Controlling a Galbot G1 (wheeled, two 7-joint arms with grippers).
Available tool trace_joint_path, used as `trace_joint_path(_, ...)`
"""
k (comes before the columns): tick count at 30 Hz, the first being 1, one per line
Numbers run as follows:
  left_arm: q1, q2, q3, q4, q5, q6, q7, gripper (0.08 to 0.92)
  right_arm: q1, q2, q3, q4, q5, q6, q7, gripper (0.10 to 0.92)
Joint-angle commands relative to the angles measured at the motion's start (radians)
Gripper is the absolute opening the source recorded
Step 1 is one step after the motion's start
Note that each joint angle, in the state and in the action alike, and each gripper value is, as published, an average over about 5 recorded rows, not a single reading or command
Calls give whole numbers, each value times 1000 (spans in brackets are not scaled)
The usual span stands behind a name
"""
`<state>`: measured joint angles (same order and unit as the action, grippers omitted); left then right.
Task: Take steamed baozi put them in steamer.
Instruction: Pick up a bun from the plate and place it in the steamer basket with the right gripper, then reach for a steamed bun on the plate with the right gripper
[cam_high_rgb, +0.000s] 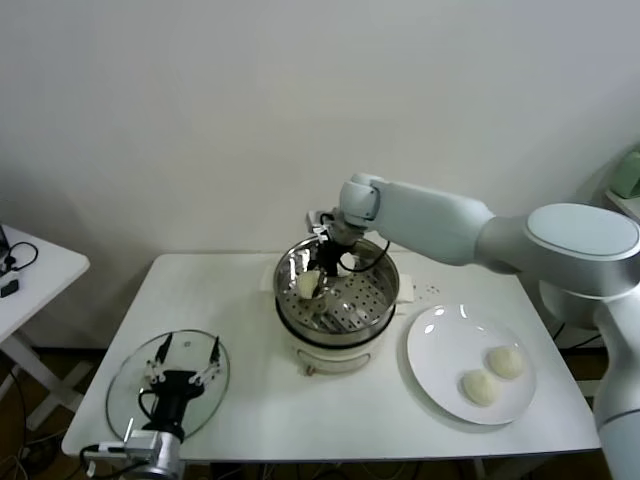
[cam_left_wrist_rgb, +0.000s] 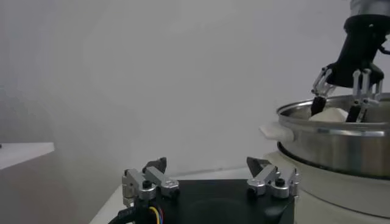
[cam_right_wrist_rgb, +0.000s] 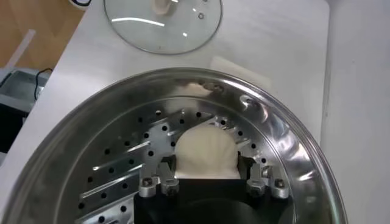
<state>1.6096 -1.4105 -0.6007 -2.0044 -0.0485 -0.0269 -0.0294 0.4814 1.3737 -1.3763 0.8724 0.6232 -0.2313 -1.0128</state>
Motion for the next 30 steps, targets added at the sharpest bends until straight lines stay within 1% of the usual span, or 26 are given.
trace_joint_path(1,0,0,-2,3,-1,0,0,823,-27,44,11,-65,-23,6,-3,660)
trace_joint_path(8,1,2,-7,6,-4,-2,0,823,-33,45,17,-62,-25,9,-1,672)
trace_joint_path(10,2,2,-7,5,-6,-2,0,823,-33,42,17,-58,-29,11,0,693)
trace_joint_path(16,4,2,-10,4,-9,-3,0,823,-29,25,14,-37,-34,21,-7,809)
trace_joint_path(23,5,2,-10,6,-11,-4,0,823,31,-23,1,18,-15,28,-43,823)
trace_joint_path(30,3,1,-7,6,-11,-2,-1,823,218,-186,-71,183,31,50,-92,823)
